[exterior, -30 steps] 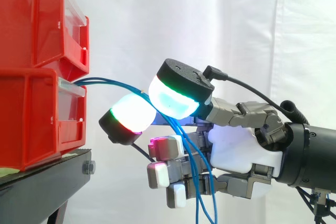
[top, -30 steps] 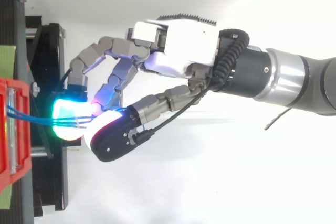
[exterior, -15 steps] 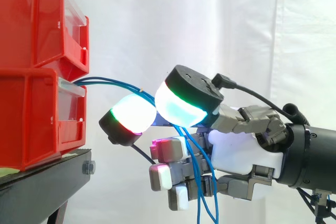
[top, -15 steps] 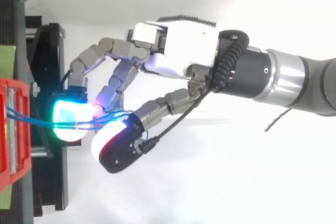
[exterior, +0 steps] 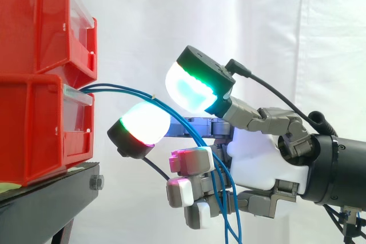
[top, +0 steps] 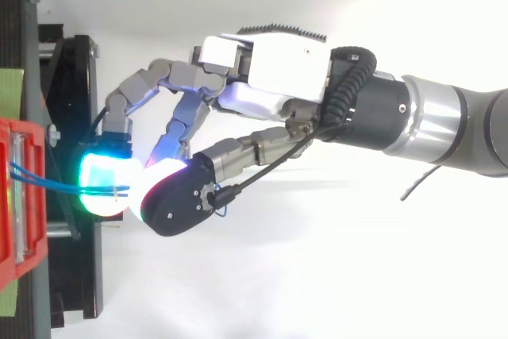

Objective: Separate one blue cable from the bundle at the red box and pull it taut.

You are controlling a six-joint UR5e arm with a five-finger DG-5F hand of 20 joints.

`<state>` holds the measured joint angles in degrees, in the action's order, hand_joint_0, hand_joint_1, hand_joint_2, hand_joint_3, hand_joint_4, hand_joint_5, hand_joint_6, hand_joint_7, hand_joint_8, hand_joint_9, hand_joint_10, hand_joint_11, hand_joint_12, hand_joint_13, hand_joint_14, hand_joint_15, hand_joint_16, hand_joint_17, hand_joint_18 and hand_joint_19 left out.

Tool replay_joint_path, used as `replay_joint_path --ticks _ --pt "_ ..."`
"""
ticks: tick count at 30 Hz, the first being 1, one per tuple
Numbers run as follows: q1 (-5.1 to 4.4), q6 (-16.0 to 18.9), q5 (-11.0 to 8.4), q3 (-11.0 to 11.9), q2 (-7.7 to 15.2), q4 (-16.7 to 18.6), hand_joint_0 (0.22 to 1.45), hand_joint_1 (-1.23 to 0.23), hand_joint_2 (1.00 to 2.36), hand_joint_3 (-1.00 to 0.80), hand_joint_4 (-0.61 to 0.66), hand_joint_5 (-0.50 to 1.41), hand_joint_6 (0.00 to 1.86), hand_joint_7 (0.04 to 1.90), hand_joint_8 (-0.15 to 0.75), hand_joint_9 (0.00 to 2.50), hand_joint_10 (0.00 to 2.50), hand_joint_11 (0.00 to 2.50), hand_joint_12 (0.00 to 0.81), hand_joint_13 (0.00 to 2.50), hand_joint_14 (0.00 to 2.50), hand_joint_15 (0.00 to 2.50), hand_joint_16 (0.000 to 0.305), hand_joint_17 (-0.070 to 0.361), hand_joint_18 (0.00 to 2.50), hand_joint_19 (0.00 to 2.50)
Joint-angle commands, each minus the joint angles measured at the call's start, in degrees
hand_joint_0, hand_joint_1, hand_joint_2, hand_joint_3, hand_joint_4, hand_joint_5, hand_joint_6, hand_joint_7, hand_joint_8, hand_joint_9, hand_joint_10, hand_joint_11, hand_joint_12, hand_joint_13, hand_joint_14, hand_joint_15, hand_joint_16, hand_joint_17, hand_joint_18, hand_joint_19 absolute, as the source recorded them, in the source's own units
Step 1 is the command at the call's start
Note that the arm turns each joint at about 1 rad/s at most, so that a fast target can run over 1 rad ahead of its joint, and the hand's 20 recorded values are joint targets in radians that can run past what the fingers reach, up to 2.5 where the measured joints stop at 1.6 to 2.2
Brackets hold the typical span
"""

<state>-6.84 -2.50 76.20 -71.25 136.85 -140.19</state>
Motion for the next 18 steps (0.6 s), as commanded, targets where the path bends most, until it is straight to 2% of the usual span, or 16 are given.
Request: replay_joint_path --ticks 1,4,10,18 --pt "-0.02 0.0 0.00 0.0 0.0 0.0 0.63 -0.68 1.01 -0.38 0.05 -0.16 0.89 0.84 0.313 1.23 0.02 1.21 0.397 1.16 0.03 0.74 0.057 0.129 1.10 0.84" --pt "-0.02 0.0 0.00 0.1 0.0 0.0 0.63 -0.75 1.02 -0.29 0.03 -0.16 0.90 0.86 0.310 1.22 0.02 1.21 0.398 1.16 0.03 0.74 0.058 0.130 1.10 0.83" --pt "0.07 0.0 0.00 0.1 0.0 0.1 0.68 -0.83 1.02 -0.28 -0.02 -0.16 0.91 0.89 0.311 1.20 0.02 1.20 0.398 1.15 0.02 0.74 0.057 0.129 1.09 0.83" --pt "-0.02 0.0 0.00 0.0 0.0 0.0 0.78 -0.92 1.00 -0.47 -0.09 -0.17 0.93 0.84 0.294 1.19 0.02 1.21 0.380 1.13 0.03 0.74 0.055 0.124 1.07 0.80"
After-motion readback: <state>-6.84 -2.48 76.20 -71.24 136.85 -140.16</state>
